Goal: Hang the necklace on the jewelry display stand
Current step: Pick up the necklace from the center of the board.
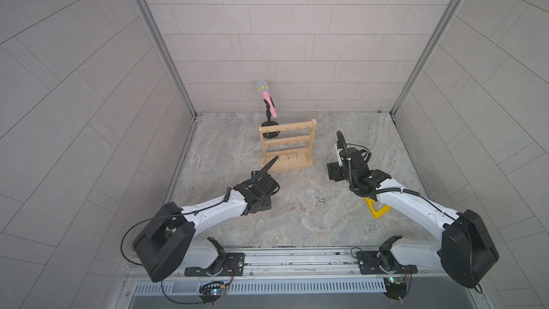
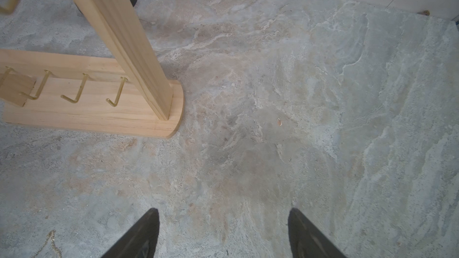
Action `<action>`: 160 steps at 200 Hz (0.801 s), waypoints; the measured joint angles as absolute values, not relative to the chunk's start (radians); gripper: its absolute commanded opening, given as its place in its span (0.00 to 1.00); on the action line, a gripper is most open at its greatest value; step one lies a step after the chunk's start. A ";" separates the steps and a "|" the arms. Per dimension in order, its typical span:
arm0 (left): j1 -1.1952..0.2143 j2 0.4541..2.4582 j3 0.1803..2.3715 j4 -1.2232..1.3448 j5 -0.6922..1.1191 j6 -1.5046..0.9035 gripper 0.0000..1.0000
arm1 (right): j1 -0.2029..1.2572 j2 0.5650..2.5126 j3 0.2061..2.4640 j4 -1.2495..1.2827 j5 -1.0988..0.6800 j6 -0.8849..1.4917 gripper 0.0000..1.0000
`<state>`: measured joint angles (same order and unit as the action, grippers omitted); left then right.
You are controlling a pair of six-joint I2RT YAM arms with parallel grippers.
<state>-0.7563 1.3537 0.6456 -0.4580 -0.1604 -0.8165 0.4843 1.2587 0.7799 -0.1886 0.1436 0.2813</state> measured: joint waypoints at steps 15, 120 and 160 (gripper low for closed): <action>-0.765 1.375 0.646 -0.450 -0.161 -0.823 0.45 | 0.484 1.263 0.780 -0.189 0.144 0.281 0.82; -0.793 1.438 0.638 -0.403 -0.197 -0.864 0.28 | 0.486 1.266 0.780 -0.193 0.147 0.273 0.82; -0.793 1.456 0.641 -0.363 -0.211 -0.865 0.18 | 0.490 1.253 0.780 -0.217 0.147 0.268 0.82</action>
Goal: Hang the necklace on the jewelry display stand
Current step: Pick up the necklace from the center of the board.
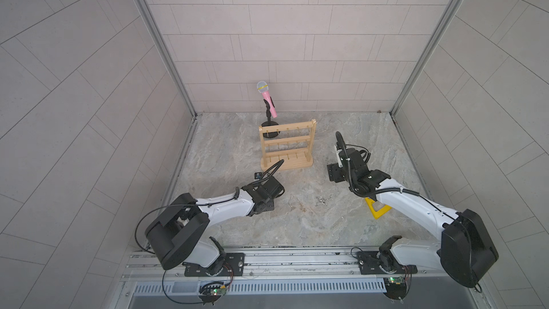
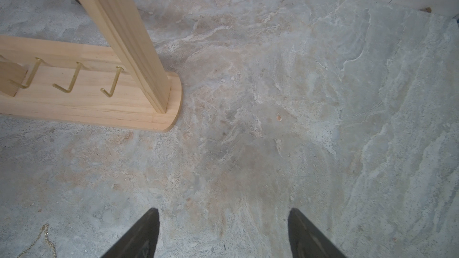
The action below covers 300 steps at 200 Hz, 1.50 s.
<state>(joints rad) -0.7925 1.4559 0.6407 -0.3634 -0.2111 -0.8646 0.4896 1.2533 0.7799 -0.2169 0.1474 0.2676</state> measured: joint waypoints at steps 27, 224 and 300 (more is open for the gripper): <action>-0.793 1.462 0.642 -0.340 -0.211 -0.868 0.11 | 0.491 1.233 0.783 -0.239 0.150 0.262 0.82; -0.793 1.224 0.738 -0.553 -0.231 -0.822 0.00 | 0.603 1.207 0.804 -0.270 0.149 0.253 0.83; -0.793 1.080 0.879 -0.677 -0.245 -0.761 0.00 | 0.696 1.081 0.595 -0.007 -0.234 0.245 0.80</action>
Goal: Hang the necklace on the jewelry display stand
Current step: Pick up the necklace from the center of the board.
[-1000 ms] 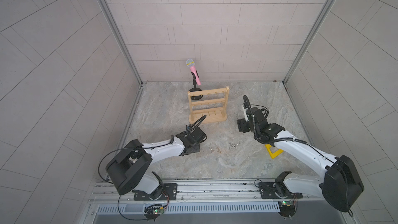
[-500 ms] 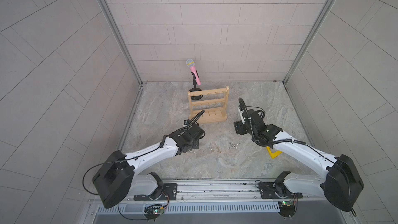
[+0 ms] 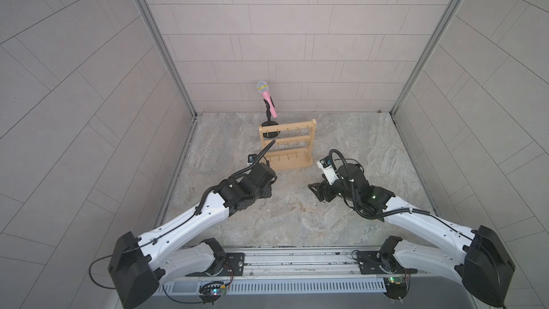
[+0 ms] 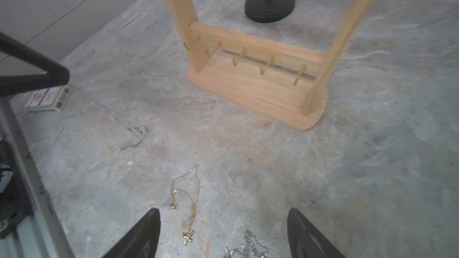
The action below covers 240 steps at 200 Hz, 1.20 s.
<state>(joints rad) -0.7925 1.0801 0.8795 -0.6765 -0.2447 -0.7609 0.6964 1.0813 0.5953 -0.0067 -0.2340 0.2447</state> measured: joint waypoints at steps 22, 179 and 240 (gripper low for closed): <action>-0.793 1.061 0.917 -0.711 -0.241 -0.749 0.00 | 0.730 1.093 0.579 0.062 -0.296 0.247 0.80; -0.866 1.132 1.328 -0.863 -0.165 -0.624 0.00 | 0.863 1.307 0.754 0.332 -0.378 0.170 0.74; -0.878 1.203 1.428 -0.924 -0.106 -0.547 0.00 | 0.832 1.302 0.783 0.302 -0.442 0.101 0.65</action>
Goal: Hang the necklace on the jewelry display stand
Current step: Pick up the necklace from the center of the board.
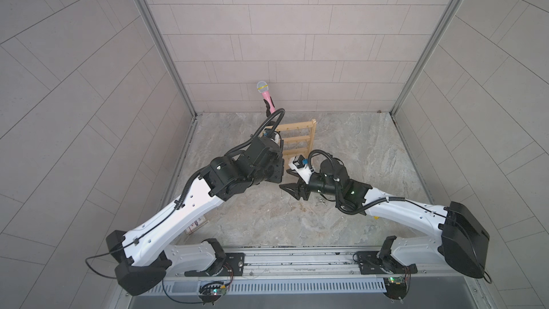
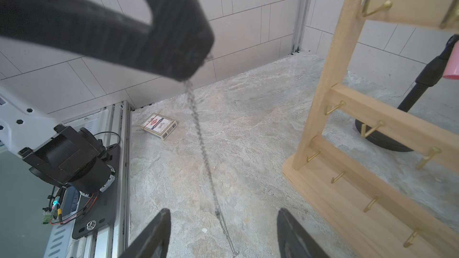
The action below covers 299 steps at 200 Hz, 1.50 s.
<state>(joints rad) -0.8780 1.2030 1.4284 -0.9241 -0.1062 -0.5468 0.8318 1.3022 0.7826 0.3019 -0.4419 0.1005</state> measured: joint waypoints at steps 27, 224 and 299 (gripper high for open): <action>-0.884 1.212 1.448 -0.942 -0.094 -0.533 0.00 | 0.824 1.302 0.809 0.284 -0.479 0.081 0.60; -0.891 1.208 1.471 -0.955 -0.100 -0.504 0.00 | 0.786 1.390 0.834 0.393 -0.682 0.115 0.09; -0.891 1.208 1.471 -0.937 -0.100 -0.504 0.00 | 0.784 1.390 0.834 0.426 -0.725 0.139 0.06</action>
<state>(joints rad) -0.8906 1.2076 1.4712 -0.9367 -0.1001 -0.5041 0.7837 1.3899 0.8337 0.4259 -0.7250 0.1390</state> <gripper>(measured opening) 0.040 0.054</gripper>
